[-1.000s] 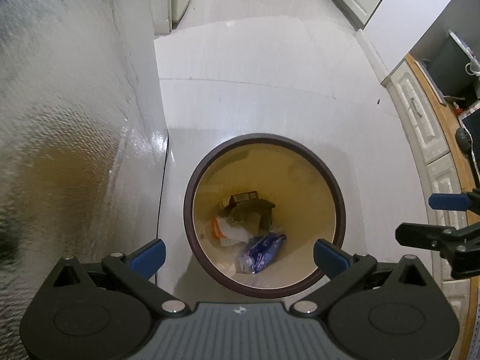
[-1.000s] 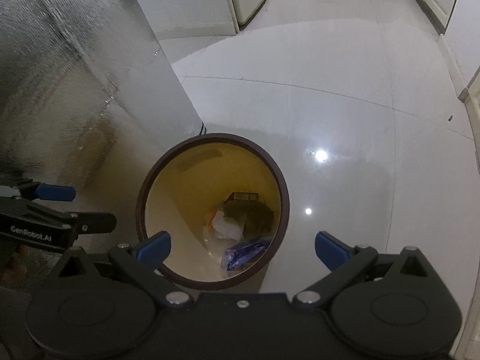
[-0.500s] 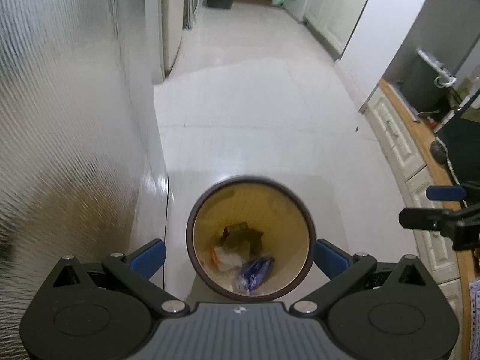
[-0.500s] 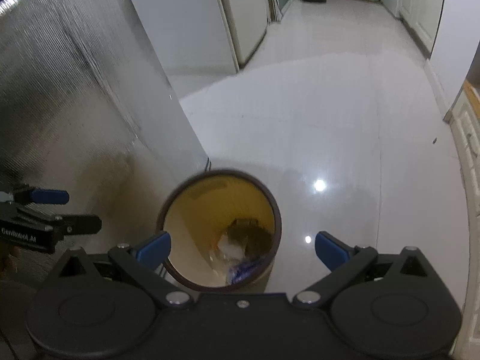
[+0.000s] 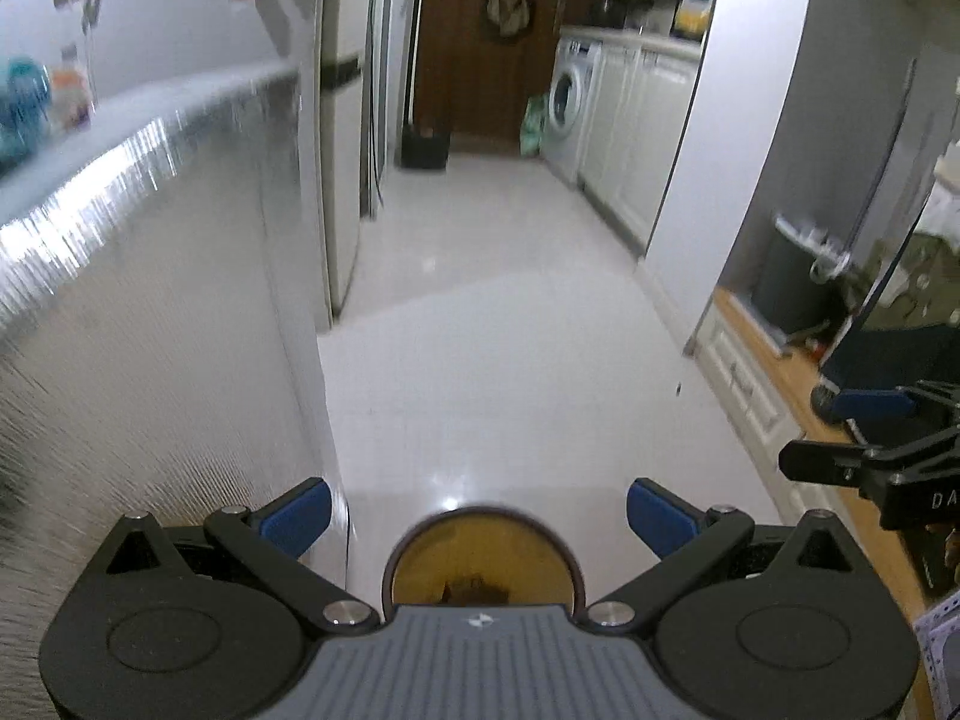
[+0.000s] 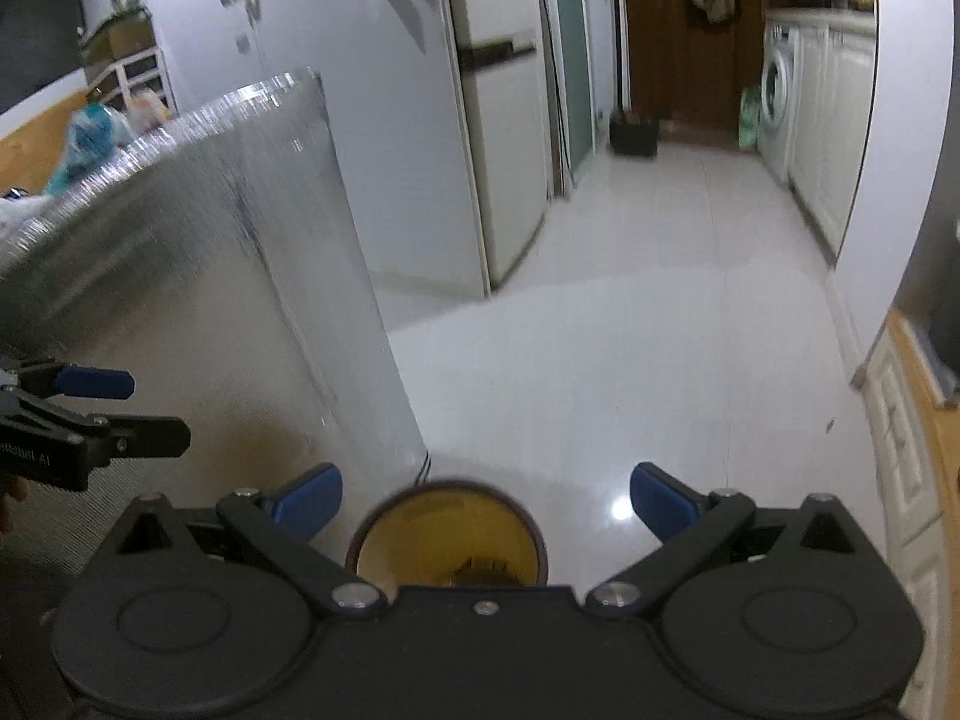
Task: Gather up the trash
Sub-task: 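Raise both open tools from the bin back toward the table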
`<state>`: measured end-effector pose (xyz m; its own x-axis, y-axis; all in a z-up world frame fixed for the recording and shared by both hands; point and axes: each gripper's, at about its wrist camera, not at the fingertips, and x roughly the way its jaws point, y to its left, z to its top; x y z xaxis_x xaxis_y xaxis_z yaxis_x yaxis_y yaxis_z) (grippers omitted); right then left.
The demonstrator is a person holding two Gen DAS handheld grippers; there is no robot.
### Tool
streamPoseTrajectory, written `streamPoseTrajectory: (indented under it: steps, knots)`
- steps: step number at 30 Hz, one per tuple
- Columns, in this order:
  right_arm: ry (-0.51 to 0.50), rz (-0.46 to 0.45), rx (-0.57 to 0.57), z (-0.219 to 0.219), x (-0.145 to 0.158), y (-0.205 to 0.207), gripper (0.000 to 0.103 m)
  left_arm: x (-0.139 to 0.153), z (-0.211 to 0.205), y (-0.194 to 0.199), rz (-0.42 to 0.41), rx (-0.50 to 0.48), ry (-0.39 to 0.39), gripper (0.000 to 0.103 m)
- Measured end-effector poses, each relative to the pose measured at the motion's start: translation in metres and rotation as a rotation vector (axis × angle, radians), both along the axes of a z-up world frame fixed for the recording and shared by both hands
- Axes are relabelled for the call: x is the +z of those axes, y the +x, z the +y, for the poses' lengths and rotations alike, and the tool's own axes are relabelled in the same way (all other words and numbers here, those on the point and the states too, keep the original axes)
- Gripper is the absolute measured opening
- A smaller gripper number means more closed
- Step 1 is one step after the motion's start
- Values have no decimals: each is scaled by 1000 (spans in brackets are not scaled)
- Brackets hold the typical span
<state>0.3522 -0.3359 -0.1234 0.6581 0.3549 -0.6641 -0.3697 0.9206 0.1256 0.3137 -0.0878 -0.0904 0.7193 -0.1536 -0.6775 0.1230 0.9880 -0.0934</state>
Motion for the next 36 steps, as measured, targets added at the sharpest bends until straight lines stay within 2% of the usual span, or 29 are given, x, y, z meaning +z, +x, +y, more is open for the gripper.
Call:
streamPoseTrajectory:
  steps: [7, 12, 21, 28, 36]
  knots:
    - [40, -144, -2, -3, 51, -26, 103, 67, -7, -34, -154, -13, 41, 103]
    - [59, -239, -13, 4, 86, -39, 103, 115, -7, -55, -254, 12, 122, 103]
    - [79, -373, 32, 43, 140, -57, 103, 184, 25, -94, -393, 63, 206, 103]
    - [120, -439, 95, 89, 173, -67, 103, 217, 66, -113, -446, 144, 275, 103]
    - [138, -457, 173, 144, 189, -64, 103, 227, 133, -122, -449, 248, 316, 103]
